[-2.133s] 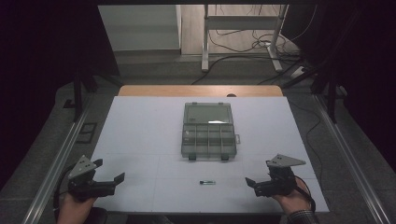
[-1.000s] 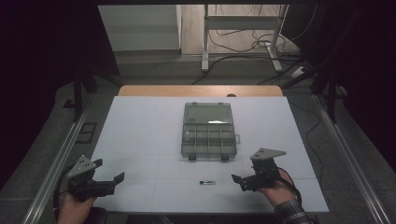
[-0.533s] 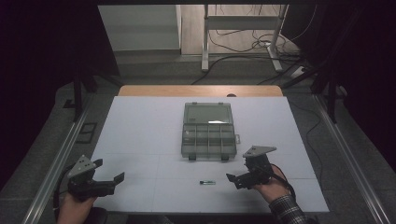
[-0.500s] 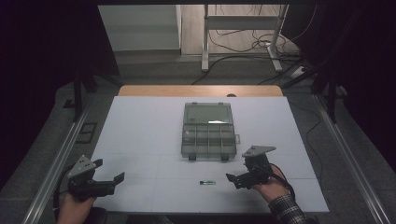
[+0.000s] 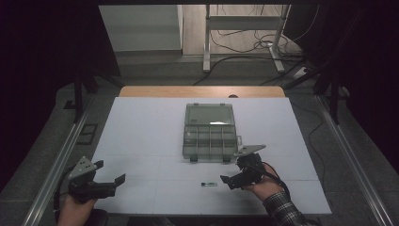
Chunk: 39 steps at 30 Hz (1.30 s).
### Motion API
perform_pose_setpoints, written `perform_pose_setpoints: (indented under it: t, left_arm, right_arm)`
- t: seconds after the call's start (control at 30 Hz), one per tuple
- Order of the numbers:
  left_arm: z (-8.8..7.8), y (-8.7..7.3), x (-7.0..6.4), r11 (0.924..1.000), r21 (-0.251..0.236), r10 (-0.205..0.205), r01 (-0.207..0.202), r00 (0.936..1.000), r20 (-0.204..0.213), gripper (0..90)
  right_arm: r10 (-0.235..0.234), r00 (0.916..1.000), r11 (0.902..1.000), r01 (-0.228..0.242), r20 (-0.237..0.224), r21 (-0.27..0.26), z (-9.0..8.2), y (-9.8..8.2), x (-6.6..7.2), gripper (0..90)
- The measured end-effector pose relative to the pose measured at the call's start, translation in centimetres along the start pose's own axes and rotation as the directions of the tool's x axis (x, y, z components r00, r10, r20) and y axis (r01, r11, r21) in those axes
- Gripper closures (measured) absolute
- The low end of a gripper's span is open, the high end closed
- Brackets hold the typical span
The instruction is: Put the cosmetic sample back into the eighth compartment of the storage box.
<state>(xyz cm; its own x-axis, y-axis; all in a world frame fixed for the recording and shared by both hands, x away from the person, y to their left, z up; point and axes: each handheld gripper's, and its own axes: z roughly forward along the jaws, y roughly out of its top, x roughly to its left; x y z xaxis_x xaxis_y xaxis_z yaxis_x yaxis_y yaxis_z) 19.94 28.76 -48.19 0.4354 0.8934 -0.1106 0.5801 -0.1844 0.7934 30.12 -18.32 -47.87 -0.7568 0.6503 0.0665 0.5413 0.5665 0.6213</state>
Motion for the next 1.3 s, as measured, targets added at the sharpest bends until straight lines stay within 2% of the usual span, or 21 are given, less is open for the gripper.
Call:
perform_pose_setpoints:
  t: [0.2, 0.3, 0.4, 0.53, 0.6, 0.67, 0.7, 0.77, 0.8, 0.9, 0.97, 1.03, 1.07, 1.17, 1.2, 1.23, 1.27, 1.3]
  left_arm:
    - [0.0, 0.0, 0.0, 1.0, 0.0, 0.0, 0.0, 1.0, 0.001, 1.7]
    - [0.0, 0.0, 0.0, 1.0, 0.001, 0.0, 0.0, 1.0, 0.001, 1.7]
    - [0.0, 0.0, 0.0, 1.0, 0.001, -0.001, 0.001, 1.0, 0.002, 1.7]
    - [0.0, 0.0, 0.0, 1.0, 0.001, 0.0, 0.0, 1.0, 0.002, 1.7]
    - [0.0, 0.0, 0.0, 1.0, 0.001, 0.001, -0.001, 1.0, 0.002, 1.7]
    - [0.0, 0.0, 0.0, 1.0, 0.002, 0.002, -0.002, 1.0, 0.002, 1.7]
    - [0.0, 0.0, 0.0, 1.0, 0.002, 0.004, -0.004, 1.0, 0.001, 1.7]
    - [0.0, 0.0, 0.0, 1.0, 0.002, 0.003, -0.003, 1.0, 0.002, 1.7]
    - [0.0, 0.0, 0.0, 1.0, 0.002, 0.003, -0.003, 1.0, 0.002, 1.7]
    - [0.0, 0.0, 0.0, 1.0, 0.002, 0.001, -0.001, 1.0, 0.005, 1.7]
    - [0.0, 0.0, 0.0, 1.0, 0.002, 0.004, -0.004, 1.0, 0.004, 1.7]
    - [0.0, 0.0, 0.0, 1.0, 0.002, 0.005, -0.005, 1.0, 0.005, 1.7]
    - [0.0, 0.0, 0.0, 1.0, 0.002, 0.005, -0.005, 1.0, 0.005, 1.7]
    - [0.0, 0.0, 0.0, 1.0, 0.003, 0.007, -0.007, 1.0, 0.006, 1.7]
    - [0.0, 0.0, 0.0, 1.0, 0.003, 0.007, -0.007, 1.0, 0.006, 1.8]
    - [0.0, 0.0, 0.0, 1.0, 0.003, 0.006, -0.006, 1.0, 0.007, 1.8]
    - [0.0, 0.0, 0.0, 1.0, 0.003, 0.007, -0.007, 0.9999, 0.008, 1.7]
    - [0.0, 0.0, 0.0, 1.0, 0.003, 0.007, -0.007, 0.9999, 0.008, 1.7]
  right_arm:
    - [-0.018, 0.9998, 0.9993, 0.018, -0.008, 0.033, 0.7, 0.6, 0.5, 0.0]
    - [-0.001, 0.9998, 0.9987, 0.002, -0.02, 0.051, 0.9, 0.8, 0.7, 0.0]
    - [-0.002, 0.9998, 0.9967, 0.003, -0.018, 0.081, 1.4, 1.1, 1.0, 3.7]
    - [-0.028, 0.9994, 0.9958, 0.03, -0.022, 0.087, 1.9, 1.4, 1.5, 8.6]
    - [-0.058, 0.9978, 0.9932, 0.061, -0.032, 0.099, 2.2, 1.6, 1.7, 14.2]
    - [-0.066, 0.9973, 0.9921, 0.069, -0.034, 0.105, 2.4, 1.6, 1.8, 16.6]
    - [-0.099, 0.9936, 0.9878, 0.105, -0.054, 0.116, 2.8, 1.7, 2.0, 21.8]
    - [-0.103, 0.9931, 0.9864, 0.109, -0.057, 0.123, 3.0, 1.8, 2.1, 23.5]
    - [-0.115, 0.9906, 0.9829, 0.125, -0.074, 0.136, 3.3, 1.9, 2.2, 29.1]
    - [-0.124, 0.9876, 0.9796, 0.137, -0.097, 0.147, 3.7, 2.0, 2.5, 33.6]
    - [-0.144, 0.9825, 0.9727, 0.163, -0.118, 0.166, 4.2, 2.2, 3.1, 40.9]
    - [-0.16, 0.9786, 0.9664, 0.182, -0.13, 0.182, 4.5, 2.2, 3.5, 44.8]
    - [-0.16, 0.9786, 0.9664, 0.182, -0.13, 0.182, 4.5, 2.2, 3.5, 44.8]
    - [-0.171, 0.9736, 0.9605, 0.199, -0.151, 0.195, 4.9, 2.3, 3.8, 54.4]
    - [-0.177, 0.9703, 0.9569, 0.209, -0.165, 0.202, 5.1, 2.4, 3.9, 61.4]
    - [-0.177, 0.9703, 0.9569, 0.209, -0.165, 0.202, 5.1, 2.4, 3.9, 61.4]
    - [-0.19, 0.9664, 0.952, 0.225, -0.173, 0.208, 5.3, 2.4, 4.0, 67.3]
    - [-0.19, 0.9664, 0.952, 0.225, -0.173, 0.208, 5.3, 2.4, 4.0, 67.3]
